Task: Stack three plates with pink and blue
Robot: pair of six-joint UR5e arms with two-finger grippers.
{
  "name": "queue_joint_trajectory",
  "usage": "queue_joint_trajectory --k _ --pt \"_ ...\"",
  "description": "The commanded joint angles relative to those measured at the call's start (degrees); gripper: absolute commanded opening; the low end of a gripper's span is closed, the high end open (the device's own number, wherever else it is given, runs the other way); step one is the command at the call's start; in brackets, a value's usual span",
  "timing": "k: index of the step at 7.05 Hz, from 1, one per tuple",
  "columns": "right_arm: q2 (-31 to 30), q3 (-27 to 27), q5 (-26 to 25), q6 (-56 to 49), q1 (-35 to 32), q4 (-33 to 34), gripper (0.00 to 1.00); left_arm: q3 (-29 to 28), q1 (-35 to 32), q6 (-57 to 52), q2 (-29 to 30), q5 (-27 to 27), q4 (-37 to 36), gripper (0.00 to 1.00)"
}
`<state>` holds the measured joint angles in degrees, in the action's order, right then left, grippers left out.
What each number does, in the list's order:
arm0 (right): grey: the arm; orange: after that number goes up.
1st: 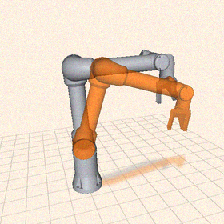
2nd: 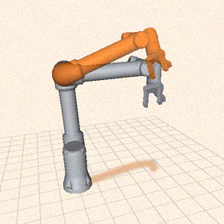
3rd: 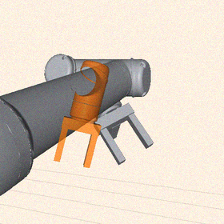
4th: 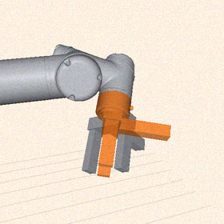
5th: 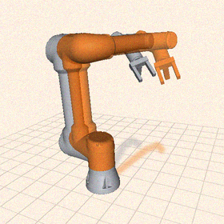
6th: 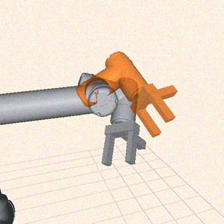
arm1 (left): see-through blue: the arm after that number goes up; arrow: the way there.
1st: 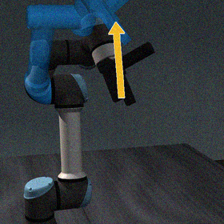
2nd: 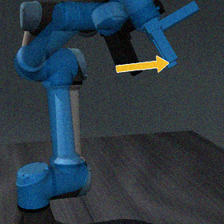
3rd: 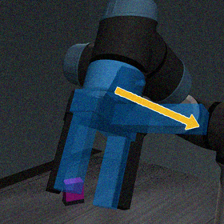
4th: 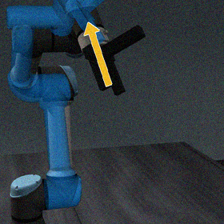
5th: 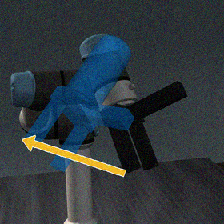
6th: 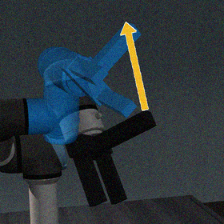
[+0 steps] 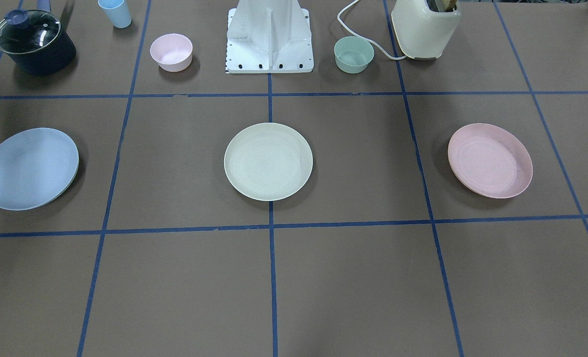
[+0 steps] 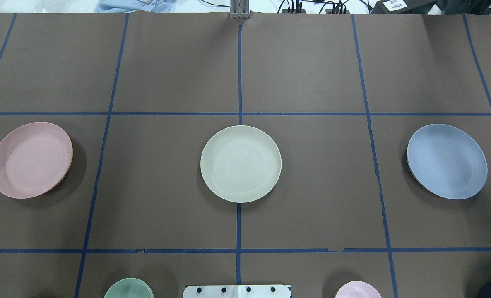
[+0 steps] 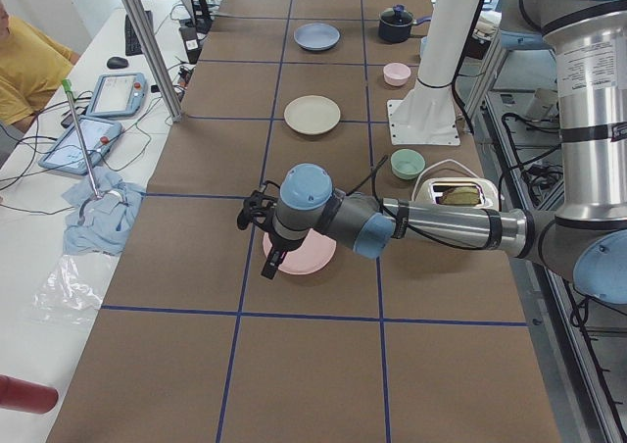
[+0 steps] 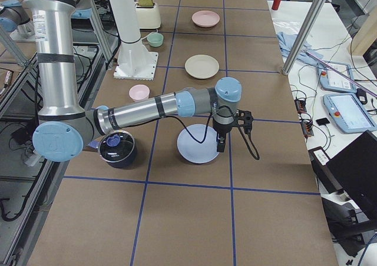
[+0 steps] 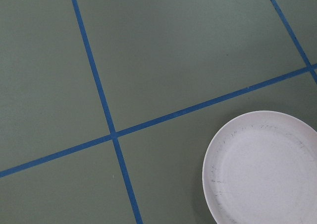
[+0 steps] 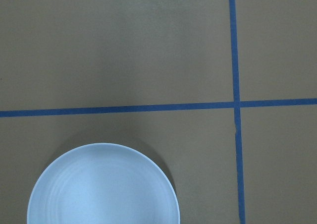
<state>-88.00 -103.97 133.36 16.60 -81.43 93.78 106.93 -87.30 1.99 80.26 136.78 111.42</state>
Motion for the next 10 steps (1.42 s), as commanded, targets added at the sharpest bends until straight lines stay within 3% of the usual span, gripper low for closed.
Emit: queue_joint_trajectory --k 1,4,5,6,10 --pt "-2.77 0.43 2.33 0.09 0.22 -7.44 1.00 0.38 0.02 0.03 0.07 0.07 -0.06 0.99" --pt "-2.96 2.63 1.73 -0.08 1.97 -7.91 1.00 0.12 0.46 0.21 1.20 0.15 0.21 0.99" --pt "-3.31 2.37 2.25 0.10 3.19 -7.91 1.00 -4.15 0.64 0.03 3.91 0.07 0.29 0.99" --pt "-3.40 2.63 1.99 0.01 5.12 -7.91 1.00 -3.93 0.46 0.12 4.98 0.15 0.55 0.99" --pt "-2.88 4.12 1.64 0.80 8.57 -10.97 1.00 -11.37 1.07 0.03 5.16 -0.20 3.71 0.99"
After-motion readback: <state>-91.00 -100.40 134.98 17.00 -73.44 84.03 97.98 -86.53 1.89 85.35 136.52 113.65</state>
